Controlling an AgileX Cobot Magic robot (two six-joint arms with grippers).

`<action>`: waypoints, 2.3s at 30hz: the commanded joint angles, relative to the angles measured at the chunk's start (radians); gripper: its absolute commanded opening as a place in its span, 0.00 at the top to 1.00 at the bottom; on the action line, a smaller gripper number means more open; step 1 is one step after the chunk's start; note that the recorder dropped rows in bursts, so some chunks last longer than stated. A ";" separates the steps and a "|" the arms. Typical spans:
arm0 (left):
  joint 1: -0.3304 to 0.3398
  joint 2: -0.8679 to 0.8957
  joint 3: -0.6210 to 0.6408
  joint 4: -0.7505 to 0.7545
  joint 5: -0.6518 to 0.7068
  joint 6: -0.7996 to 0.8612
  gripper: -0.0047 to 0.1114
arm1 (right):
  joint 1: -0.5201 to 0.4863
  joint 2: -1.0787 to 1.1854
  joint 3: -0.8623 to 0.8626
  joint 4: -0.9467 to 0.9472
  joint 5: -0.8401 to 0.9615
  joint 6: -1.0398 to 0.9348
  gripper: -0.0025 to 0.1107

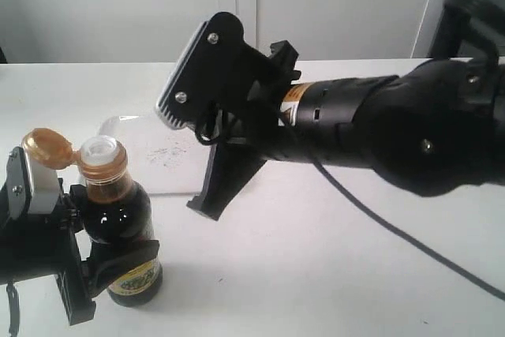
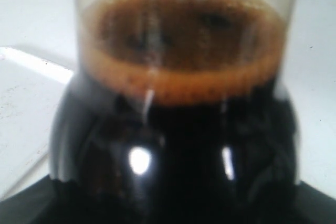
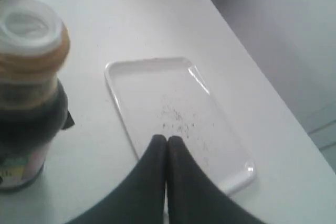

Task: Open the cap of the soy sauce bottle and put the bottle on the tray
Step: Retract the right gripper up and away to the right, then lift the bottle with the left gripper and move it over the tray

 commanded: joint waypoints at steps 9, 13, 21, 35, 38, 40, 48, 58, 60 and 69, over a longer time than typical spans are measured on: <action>-0.008 0.002 0.003 0.015 0.006 -0.001 0.96 | -0.165 -0.010 -0.148 -0.005 0.477 0.011 0.98; -0.008 0.002 0.003 0.015 0.006 -0.001 0.96 | -0.272 -0.010 -0.174 -0.019 0.609 0.131 0.98; -0.008 0.002 0.003 -0.012 0.006 -0.001 0.96 | -0.471 -0.010 -0.174 -0.271 0.643 0.422 0.98; -0.008 -0.127 -0.001 -0.183 0.006 -0.001 0.96 | -0.589 0.095 -0.172 -0.209 0.593 0.422 0.98; -0.008 -0.148 -0.039 -0.212 0.006 -0.061 0.96 | -0.589 0.117 -0.172 -0.209 0.586 0.416 0.98; -0.008 -0.150 -0.061 -0.239 0.006 -0.066 0.96 | -0.589 0.124 -0.172 -0.209 0.586 0.413 0.98; -0.008 -0.150 -0.160 -0.326 0.006 -0.087 0.96 | -0.589 0.125 -0.172 -0.209 0.576 0.412 0.98; -0.008 -0.123 -0.272 -0.348 0.066 -0.089 0.96 | -0.587 0.125 -0.172 -0.208 0.574 0.412 0.98; -0.008 -0.094 -0.296 -0.357 0.066 -0.091 0.96 | -0.587 0.125 -0.172 -0.208 0.574 0.412 0.98; -0.008 0.055 -0.416 -0.364 0.068 -0.095 0.96 | -0.587 0.125 -0.172 -0.199 0.572 0.412 0.98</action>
